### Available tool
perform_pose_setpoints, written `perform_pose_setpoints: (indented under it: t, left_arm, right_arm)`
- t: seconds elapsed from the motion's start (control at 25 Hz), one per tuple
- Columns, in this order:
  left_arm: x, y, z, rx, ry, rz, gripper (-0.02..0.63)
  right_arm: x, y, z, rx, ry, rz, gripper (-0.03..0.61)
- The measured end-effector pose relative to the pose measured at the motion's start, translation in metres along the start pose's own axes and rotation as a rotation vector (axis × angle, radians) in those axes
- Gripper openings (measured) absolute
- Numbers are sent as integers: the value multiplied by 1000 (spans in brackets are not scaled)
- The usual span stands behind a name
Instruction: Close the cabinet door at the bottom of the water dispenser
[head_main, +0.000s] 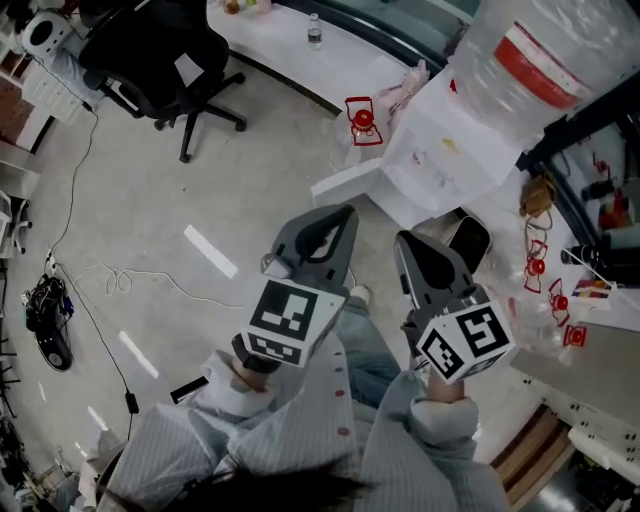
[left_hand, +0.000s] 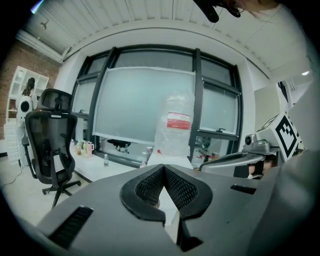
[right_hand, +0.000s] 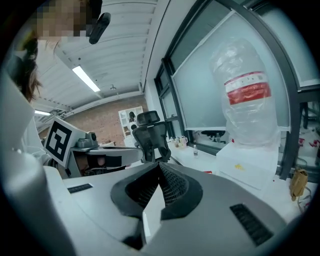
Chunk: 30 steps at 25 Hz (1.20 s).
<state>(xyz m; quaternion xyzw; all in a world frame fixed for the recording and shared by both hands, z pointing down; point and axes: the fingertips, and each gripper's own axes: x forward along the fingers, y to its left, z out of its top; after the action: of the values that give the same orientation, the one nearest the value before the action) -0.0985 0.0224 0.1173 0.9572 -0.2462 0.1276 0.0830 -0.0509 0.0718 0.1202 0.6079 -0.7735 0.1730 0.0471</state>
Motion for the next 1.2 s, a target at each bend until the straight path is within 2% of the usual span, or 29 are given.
perform_pose_setpoints:
  t: [0.24, 0.48, 0.76, 1.2]
  left_arm:
    - [46, 5, 12, -11, 3, 46, 11]
    - [69, 25, -3, -33, 44, 105, 11]
    - [82, 81, -16, -72, 94, 165, 11]
    - [112, 186, -9, -84, 118, 176, 11]
  right_arm:
    - [17, -40, 13, -8, 17, 53, 14]
    - [45, -63, 3, -5, 69, 118, 14]
    - [105, -61, -2, 16, 134, 195, 14]
    - [219, -70, 11, 5, 191, 209, 14]
